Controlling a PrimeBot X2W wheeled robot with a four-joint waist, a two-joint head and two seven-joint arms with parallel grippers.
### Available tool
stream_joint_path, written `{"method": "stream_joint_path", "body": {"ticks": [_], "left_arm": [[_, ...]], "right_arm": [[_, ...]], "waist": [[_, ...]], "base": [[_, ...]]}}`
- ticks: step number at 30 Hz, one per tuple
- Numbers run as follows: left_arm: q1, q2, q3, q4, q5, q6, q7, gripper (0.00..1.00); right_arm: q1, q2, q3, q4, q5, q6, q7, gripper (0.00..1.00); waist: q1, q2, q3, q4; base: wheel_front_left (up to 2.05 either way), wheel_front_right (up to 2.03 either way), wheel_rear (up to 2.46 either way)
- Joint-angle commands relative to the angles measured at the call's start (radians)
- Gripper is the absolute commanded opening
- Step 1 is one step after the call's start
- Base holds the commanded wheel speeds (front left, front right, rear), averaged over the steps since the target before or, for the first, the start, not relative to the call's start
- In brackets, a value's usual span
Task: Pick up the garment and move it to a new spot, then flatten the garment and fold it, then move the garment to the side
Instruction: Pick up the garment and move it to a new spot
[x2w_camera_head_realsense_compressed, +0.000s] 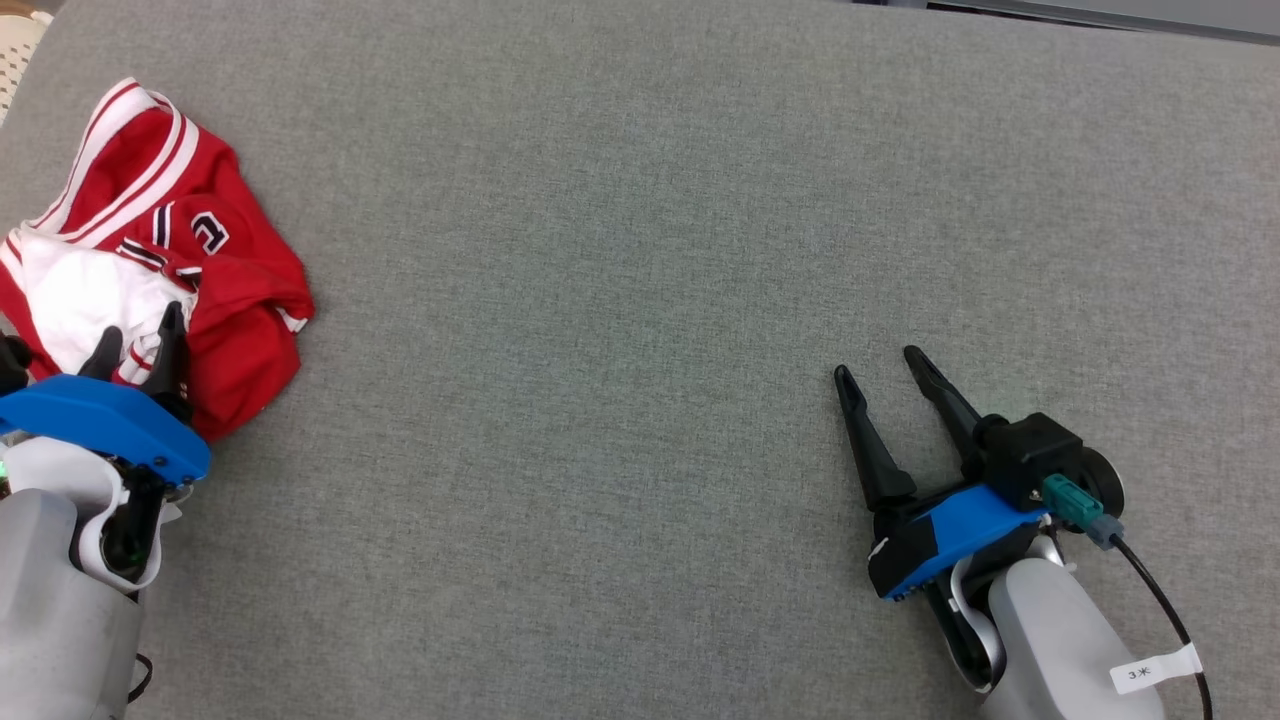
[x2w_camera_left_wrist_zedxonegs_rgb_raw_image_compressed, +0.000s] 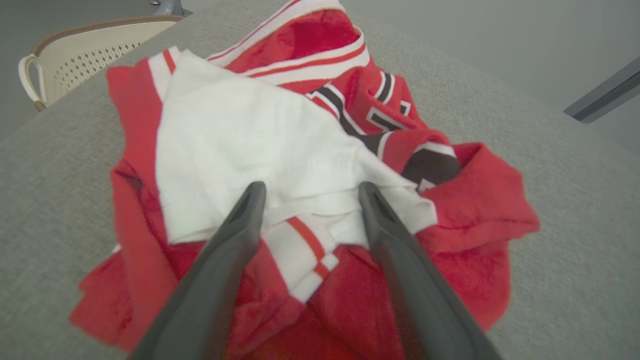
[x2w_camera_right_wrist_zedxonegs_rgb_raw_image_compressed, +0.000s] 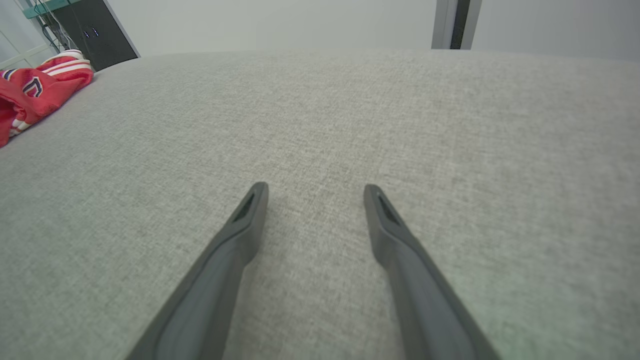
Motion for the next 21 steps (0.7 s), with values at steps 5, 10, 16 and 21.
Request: {"method": "stream_joint_path", "body": {"ticks": [5,10,16,21], "left_arm": [[-0.038,0.028,-0.079,0.025,-0.064,-0.001,0.057,1.0],[-0.048,0.048,-0.169,0.027,-0.097,-0.001,0.072,1.0],[-0.074,0.066,-0.219,0.046,-0.142,-0.001,0.046,0.0],[-0.102,0.089,-0.272,0.045,-0.143,-0.001,-0.007,0.0]], "right_arm": [[0.007,-0.018,-0.005,0.051,0.016,-0.002,0.01,1.0],[-0.004,-0.018,0.0,0.06,0.018,-0.002,0.011,1.0],[-0.009,-0.019,-0.003,0.068,0.024,-0.002,0.012,1.0],[0.001,-0.02,-0.006,0.072,0.031,-0.002,0.012,1.0]], "waist": [[0.0001,0.0,0.009,-0.003],[0.0001,0.0,0.02,-0.007],[0.0001,0.0,0.025,-0.014],[0.0001,0.0,0.009,-0.019]], "base": [[0.0,0.0,0.0],[0.0,0.0,0.0],[0.0,0.0,0.0],[0.0,0.0,0.0]]}}
